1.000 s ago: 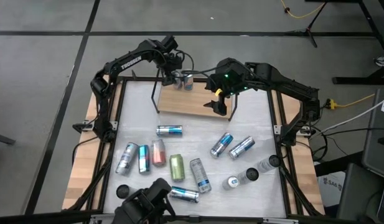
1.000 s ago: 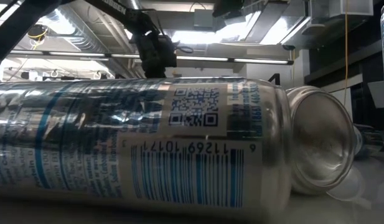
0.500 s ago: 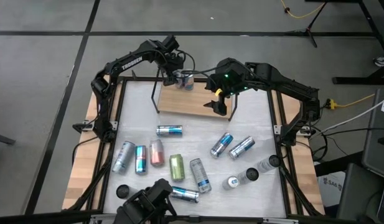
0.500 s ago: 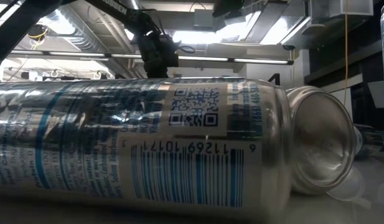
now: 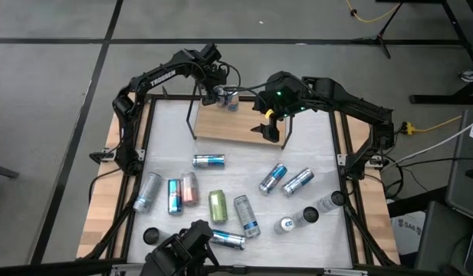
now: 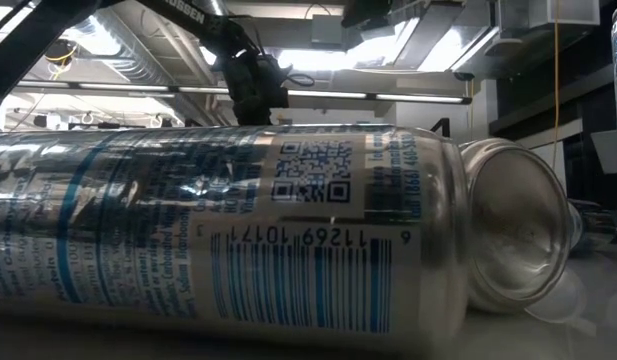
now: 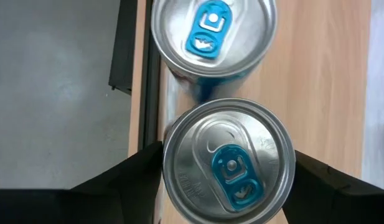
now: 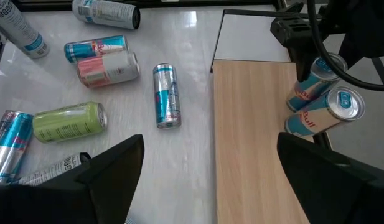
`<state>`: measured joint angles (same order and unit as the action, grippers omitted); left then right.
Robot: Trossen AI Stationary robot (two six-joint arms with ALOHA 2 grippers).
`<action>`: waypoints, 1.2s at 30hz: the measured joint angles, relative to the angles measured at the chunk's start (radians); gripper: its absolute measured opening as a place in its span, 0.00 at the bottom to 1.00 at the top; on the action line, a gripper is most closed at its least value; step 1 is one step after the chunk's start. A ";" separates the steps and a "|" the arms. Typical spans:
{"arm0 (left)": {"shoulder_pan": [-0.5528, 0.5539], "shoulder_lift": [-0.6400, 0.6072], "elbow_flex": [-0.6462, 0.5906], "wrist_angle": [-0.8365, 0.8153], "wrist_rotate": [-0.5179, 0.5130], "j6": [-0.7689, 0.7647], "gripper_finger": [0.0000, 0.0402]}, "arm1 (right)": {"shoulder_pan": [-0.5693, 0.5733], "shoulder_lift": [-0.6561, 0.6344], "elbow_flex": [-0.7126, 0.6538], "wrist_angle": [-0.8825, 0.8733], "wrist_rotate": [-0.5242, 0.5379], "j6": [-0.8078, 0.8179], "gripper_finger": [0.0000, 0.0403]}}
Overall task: Place canned beverage on shelf
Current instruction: Put the blue soda can on the shelf
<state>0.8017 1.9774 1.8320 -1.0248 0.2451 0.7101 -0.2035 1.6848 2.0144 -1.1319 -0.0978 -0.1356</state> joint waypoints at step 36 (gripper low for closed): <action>-0.018 0.000 0.000 0.011 0.008 -0.001 0.74 | 0.000 0.000 0.000 0.000 0.000 0.000 0.89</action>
<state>0.7841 1.9774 1.8320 -1.0133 0.2527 0.7090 -0.2035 1.6848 2.0148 -1.1320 -0.0978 -0.1357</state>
